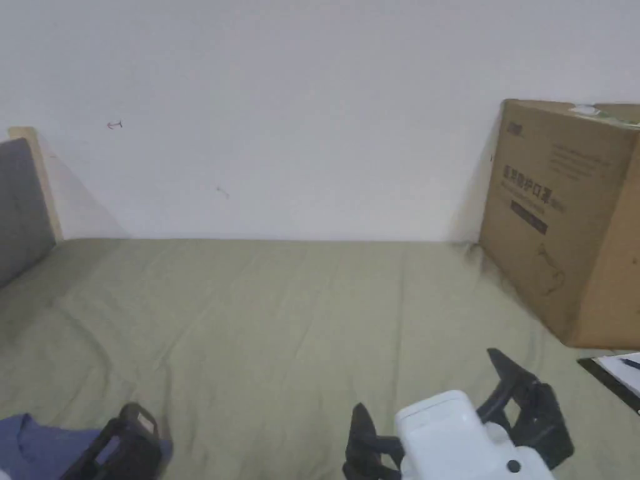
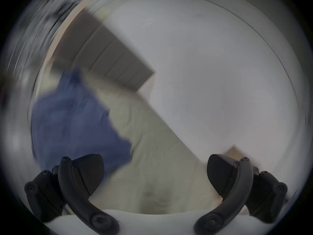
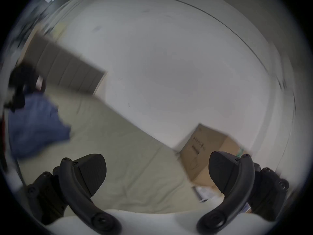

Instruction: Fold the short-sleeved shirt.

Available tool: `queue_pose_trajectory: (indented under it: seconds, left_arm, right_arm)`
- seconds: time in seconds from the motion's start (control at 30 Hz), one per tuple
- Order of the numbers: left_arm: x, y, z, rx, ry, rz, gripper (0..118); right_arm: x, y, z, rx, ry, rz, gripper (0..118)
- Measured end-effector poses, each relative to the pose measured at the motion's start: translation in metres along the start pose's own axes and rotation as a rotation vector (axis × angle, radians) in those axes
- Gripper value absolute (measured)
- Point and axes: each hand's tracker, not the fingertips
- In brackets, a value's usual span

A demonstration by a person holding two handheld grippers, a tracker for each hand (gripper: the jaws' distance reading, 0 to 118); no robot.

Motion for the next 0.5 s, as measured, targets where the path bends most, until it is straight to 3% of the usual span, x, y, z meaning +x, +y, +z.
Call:
queue_pose_trajectory:
  seconds: [0.13,0.2,0.27,0.37,0.4,0.5]
  left_arm:
    - [0.057,0.010,0.016,0.185,-0.155,-0.575,118]
    - [0.072,-0.004,0.022,0.195,-0.149,-0.807,118]
    - [0.076,-0.022,0.023,0.178,-0.090,-0.816,118]
    - [0.059,-0.026,0.014,-0.019,-0.183,-0.551,118]
    - [0.058,-0.024,0.011,-0.048,-0.180,-0.524,118]
    - [0.057,-0.014,0.010,0.038,-0.137,-0.591,118]
  right_arm:
    - [0.050,-0.011,-0.003,-0.017,-0.054,-0.485,118]
    - [0.062,-0.027,0.000,-0.042,-0.111,-0.620,118]
    - [0.067,-0.041,0.004,-0.063,-0.149,-0.629,118]
    - [0.063,-0.040,0.008,-0.052,-0.147,-0.505,118]
    - [0.062,-0.036,0.009,-0.039,-0.138,-0.473,118]
    - [0.056,-0.024,0.013,0.022,-0.133,-0.406,118]
